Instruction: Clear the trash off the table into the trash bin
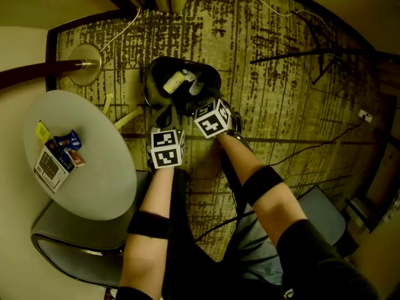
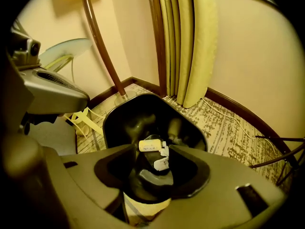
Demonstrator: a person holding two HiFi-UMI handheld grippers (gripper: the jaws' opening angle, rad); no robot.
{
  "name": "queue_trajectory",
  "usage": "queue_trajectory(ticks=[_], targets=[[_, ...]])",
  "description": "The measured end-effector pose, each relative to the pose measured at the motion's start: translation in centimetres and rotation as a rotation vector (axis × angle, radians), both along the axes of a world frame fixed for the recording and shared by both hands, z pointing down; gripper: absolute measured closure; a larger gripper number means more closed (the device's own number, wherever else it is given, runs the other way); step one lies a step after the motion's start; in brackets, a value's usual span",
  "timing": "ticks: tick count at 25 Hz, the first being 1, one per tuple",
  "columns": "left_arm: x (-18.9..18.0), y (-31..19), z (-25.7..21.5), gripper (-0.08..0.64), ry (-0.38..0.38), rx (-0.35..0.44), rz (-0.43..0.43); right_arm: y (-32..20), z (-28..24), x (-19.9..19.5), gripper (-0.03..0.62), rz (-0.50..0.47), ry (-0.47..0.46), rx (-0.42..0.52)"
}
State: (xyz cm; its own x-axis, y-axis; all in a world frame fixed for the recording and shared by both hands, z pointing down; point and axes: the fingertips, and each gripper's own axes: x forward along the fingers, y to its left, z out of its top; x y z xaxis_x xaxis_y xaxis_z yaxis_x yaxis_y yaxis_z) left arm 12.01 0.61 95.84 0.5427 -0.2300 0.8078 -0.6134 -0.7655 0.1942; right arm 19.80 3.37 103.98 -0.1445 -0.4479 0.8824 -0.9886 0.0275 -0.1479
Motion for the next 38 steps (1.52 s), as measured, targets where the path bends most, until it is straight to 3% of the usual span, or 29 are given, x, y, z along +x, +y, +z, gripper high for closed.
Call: queue_trajectory(ticks=[9,15,21,30,38], targets=[[-0.3,-0.4,-17.1,0.559,0.055,0.051,-0.049,-1.0,-19.7,1.2,0.591,-0.024,0.023,0.109],[-1.9,-0.7,-29.8,0.559,0.125,0.125,-0.096,-1.5,-32.8,-0.6,0.592,-0.025,0.015,0.201],[-4.5,-0.5,-38.3,0.559,0.156,0.192,-0.140,-2.4,-42.5,-2.4,0.592,-0.083,0.008,0.300],[-12.4,-1.1,-45.7,0.559,0.149,0.288,-0.264,-3.6,-51.3,-7.7,0.592,-0.218,-0.002,0.409],[-22.7,-1.0,-49.1,0.559,0.116,0.359,-0.431,-5.1,-55.2,-18.3,0.592,-0.441,-0.056,0.467]])
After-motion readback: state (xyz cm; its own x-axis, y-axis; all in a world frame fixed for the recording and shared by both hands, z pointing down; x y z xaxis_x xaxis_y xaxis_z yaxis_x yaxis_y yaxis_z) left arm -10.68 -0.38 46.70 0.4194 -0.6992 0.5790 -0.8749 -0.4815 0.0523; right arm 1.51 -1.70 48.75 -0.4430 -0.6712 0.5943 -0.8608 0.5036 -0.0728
